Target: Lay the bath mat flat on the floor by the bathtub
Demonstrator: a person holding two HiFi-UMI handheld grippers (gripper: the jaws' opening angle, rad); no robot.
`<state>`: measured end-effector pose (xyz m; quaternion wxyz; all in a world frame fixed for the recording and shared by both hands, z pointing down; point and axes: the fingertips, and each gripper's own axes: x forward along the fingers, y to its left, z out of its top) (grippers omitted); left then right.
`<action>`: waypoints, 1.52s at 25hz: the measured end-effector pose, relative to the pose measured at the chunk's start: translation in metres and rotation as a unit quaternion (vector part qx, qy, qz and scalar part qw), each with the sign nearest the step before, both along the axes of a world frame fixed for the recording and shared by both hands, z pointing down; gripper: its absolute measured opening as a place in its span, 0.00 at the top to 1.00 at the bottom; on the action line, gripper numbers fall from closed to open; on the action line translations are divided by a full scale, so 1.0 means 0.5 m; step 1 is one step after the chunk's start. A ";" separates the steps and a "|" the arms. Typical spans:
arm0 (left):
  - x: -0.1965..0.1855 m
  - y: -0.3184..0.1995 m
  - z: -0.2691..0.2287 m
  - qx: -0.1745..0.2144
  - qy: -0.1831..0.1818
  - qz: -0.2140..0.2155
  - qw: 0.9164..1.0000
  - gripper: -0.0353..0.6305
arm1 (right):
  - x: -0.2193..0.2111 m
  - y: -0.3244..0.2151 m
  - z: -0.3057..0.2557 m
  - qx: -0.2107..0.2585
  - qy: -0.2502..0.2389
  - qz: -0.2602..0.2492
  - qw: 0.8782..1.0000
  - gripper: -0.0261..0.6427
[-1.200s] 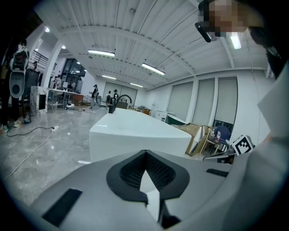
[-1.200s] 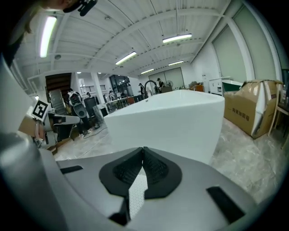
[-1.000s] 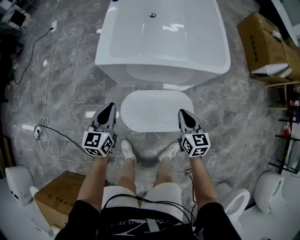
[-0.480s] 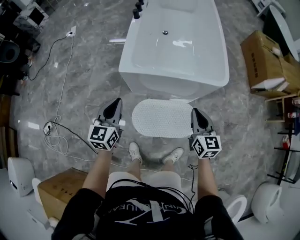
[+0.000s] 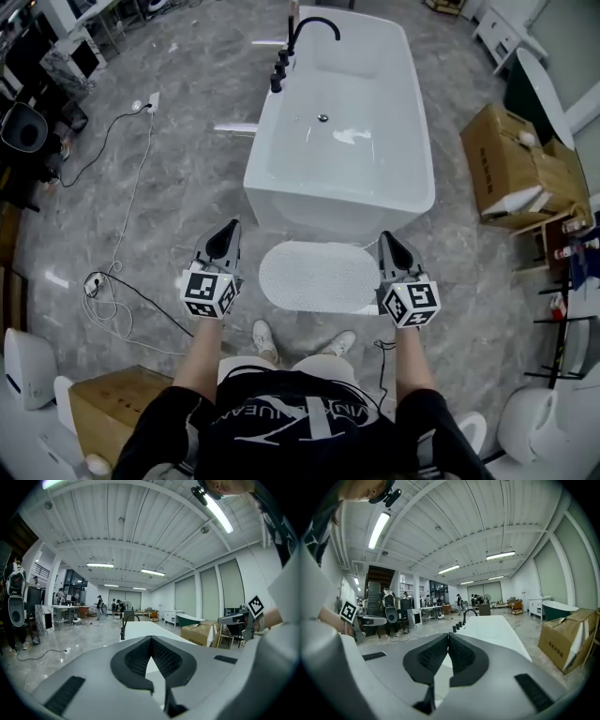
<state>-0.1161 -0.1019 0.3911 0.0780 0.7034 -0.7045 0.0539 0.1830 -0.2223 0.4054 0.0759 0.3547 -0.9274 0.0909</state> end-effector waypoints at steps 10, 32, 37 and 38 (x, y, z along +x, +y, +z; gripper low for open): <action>-0.035 -0.015 -0.137 0.059 0.008 -0.019 0.998 0.93 | -0.020 -0.013 -0.135 0.041 -0.028 -0.001 0.999 0.92; 0.015 0.066 -0.200 0.090 -0.001 -0.018 0.996 0.93 | 0.042 0.077 -0.190 0.071 -0.065 0.012 0.995 0.92; 0.017 0.075 -0.199 0.087 -0.003 -0.020 0.996 0.93 | 0.048 0.084 -0.191 0.071 -0.071 0.014 0.995 0.92; 0.017 0.075 -0.199 0.087 -0.004 -0.021 0.996 0.93 | 0.048 0.085 -0.188 0.070 -0.072 0.014 0.995 0.92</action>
